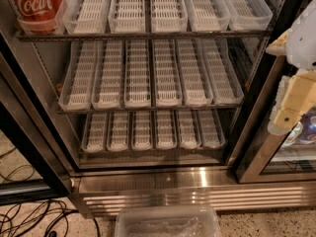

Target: Pick coke can from top shelf of fridge

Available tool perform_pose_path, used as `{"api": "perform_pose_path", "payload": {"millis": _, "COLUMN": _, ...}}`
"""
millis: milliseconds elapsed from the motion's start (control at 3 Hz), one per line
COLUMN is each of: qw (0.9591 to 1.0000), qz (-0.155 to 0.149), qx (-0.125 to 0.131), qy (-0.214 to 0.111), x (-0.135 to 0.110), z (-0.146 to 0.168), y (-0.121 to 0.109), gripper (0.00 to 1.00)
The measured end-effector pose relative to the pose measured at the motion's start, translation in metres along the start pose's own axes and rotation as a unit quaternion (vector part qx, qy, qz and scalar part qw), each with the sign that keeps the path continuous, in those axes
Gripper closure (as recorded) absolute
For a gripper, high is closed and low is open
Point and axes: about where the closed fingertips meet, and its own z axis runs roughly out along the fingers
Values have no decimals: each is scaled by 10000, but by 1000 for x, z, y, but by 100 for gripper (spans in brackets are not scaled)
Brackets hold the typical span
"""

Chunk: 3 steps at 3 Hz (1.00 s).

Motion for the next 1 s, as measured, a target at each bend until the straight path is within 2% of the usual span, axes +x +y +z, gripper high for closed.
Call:
{"api": "perform_pose_path", "payload": {"millis": 333, "qw": 10000, "qz": 0, "qx": 1, "qy": -1, "x": 0, "z": 0, "y": 0, "gripper": 0}}
{"api": "perform_pose_path", "payload": {"millis": 667, "qw": 9997, "qz": 14, "qx": 132, "qy": -205, "x": -14, "z": 5, "y": -1, "gripper": 0}}
{"api": "perform_pose_path", "payload": {"millis": 1000, "qw": 9968, "qz": 144, "qx": 285, "qy": -726, "x": -44, "z": 22, "y": 8, "gripper": 0}}
